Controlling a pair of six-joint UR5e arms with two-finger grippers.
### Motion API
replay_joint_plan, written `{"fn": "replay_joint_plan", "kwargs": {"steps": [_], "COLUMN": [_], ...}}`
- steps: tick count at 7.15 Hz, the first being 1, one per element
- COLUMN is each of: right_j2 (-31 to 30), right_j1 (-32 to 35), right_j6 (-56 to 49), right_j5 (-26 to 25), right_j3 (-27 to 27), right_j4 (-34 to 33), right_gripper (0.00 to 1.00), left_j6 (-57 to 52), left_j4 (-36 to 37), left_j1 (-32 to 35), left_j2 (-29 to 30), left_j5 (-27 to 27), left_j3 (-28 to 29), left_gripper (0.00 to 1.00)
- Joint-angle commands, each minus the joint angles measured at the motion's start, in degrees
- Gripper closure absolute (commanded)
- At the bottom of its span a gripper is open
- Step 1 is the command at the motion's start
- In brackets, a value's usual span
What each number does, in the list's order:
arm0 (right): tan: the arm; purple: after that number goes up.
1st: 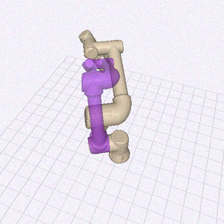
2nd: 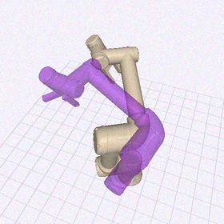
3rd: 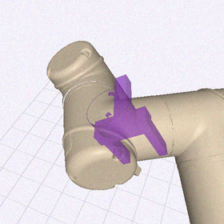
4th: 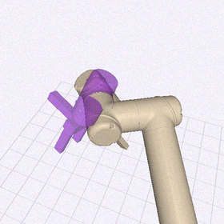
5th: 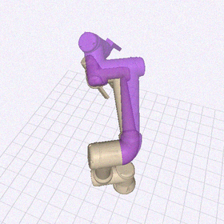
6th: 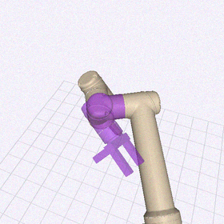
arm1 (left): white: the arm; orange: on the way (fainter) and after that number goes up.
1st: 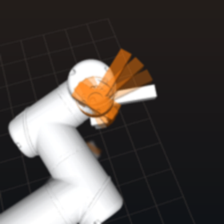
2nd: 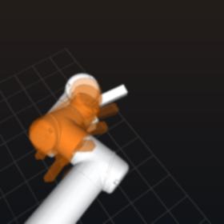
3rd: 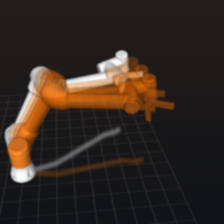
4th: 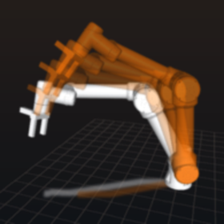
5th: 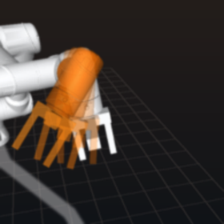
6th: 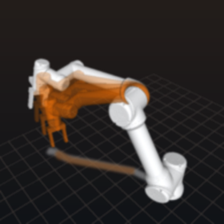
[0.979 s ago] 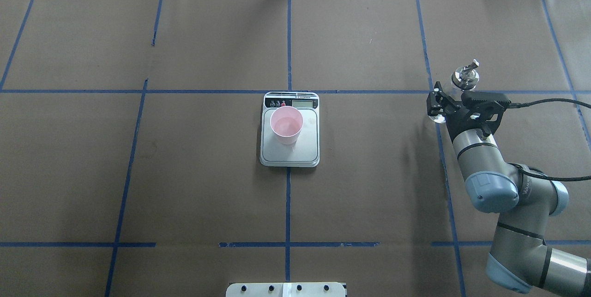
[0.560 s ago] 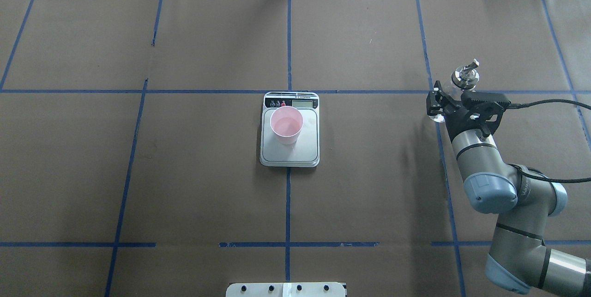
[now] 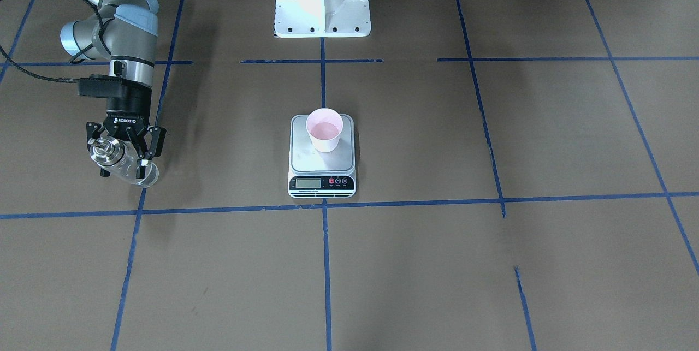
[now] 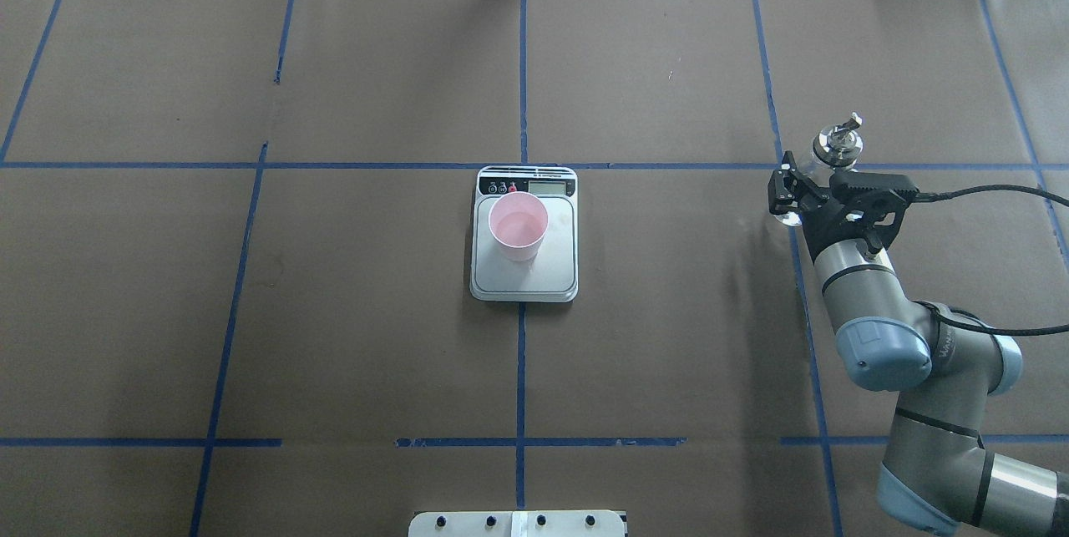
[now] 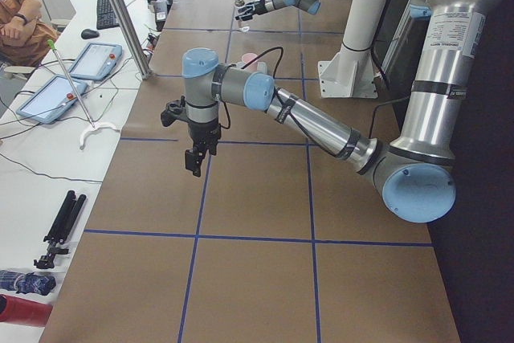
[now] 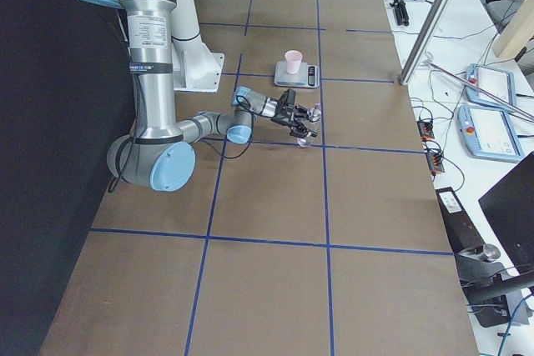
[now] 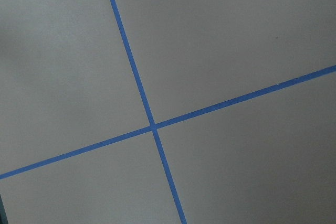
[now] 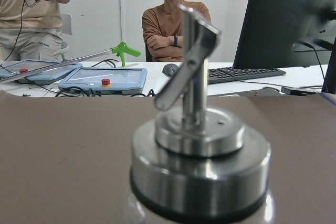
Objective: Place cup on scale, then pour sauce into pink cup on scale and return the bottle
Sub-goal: 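Lower the glass bottle with the right gripper onto the table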
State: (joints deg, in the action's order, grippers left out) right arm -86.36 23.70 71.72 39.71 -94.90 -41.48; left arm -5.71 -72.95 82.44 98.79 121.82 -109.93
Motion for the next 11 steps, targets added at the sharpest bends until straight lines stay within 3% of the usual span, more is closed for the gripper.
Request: {"fn": "replay_joint_plan", "kwargs": {"steps": [1,3,4,7,8,9,11], "right_j2": [0.0,0.0,0.0,0.0,0.2,0.3,0.3], "right_j1": [-0.2,-0.3,-0.3,-0.2,-0.3,-0.3,-0.3], "right_j6": [0.0,0.0,0.0,0.0,0.0,0.0,0.0], "right_j5": [0.0,0.0,0.0,0.0,0.0,0.0,0.0], "right_j3": [0.1,0.1,0.0,-0.1,-0.2,-0.2,-0.5], "right_j4": [0.0,0.0,0.0,0.0,0.0,0.0,0.0], "right_gripper": [0.67,0.56,0.38,0.29,0.18,0.01,0.00], "left_j6": [0.0,0.0,0.0,0.1,0.1,0.1,0.1], "left_j4": [0.0,0.1,0.0,0.1,0.1,0.1,0.1], "left_j1": [0.0,0.0,0.0,-0.1,-0.1,-0.1,-0.1], "left_j2": [0.0,0.0,0.0,0.2,0.2,0.2,0.3], "left_j5": [0.0,-0.1,-0.1,-0.1,-0.1,-0.1,-0.1], "left_j3": [-0.1,0.0,-0.1,-0.1,-0.1,-0.1,-0.1], "left_gripper": [0.00,0.00,0.00,0.00,0.00,0.00,0.00]}}
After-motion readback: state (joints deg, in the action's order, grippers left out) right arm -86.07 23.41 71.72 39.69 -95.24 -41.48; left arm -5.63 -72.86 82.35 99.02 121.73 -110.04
